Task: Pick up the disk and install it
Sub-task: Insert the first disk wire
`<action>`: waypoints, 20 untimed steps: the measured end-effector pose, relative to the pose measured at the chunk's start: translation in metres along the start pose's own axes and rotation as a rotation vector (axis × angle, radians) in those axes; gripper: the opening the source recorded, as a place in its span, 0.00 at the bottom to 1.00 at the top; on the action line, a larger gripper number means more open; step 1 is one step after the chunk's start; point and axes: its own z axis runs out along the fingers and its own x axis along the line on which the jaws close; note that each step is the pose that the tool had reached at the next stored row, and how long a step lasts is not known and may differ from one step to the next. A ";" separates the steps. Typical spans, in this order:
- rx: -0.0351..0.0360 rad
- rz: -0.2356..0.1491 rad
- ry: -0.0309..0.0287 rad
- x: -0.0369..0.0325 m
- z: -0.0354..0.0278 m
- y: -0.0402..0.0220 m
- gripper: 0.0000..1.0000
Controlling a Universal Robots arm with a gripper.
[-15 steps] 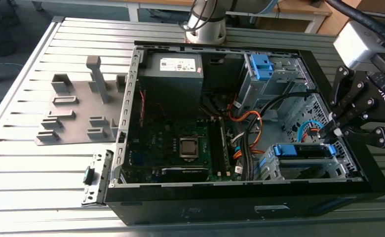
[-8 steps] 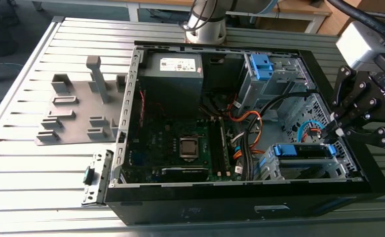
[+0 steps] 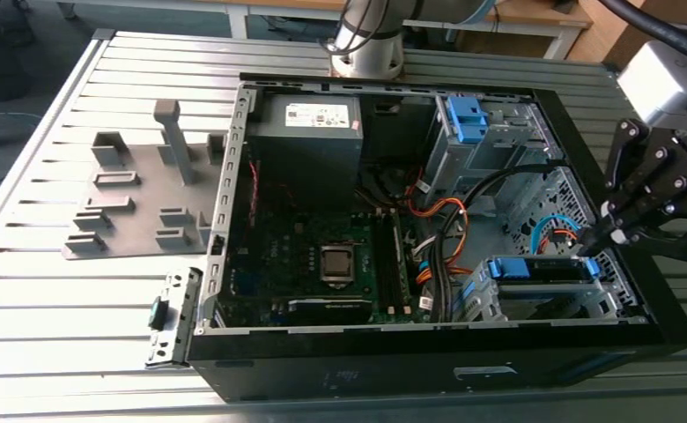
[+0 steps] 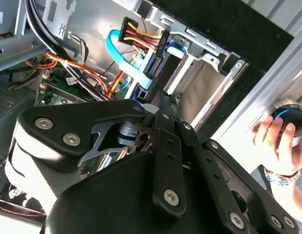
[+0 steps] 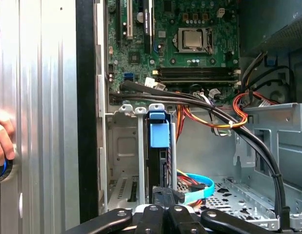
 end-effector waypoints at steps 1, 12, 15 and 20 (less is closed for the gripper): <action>-0.0002 0.000 0.0000 0.0000 0.0002 -0.0014 0.11; -0.0011 0.000 0.0007 -0.0003 0.0032 -0.0124 0.11; -0.0020 0.000 0.0009 -0.0004 0.0050 -0.0167 0.11; -0.0049 0.000 0.0010 -0.0005 0.0108 -0.0251 0.11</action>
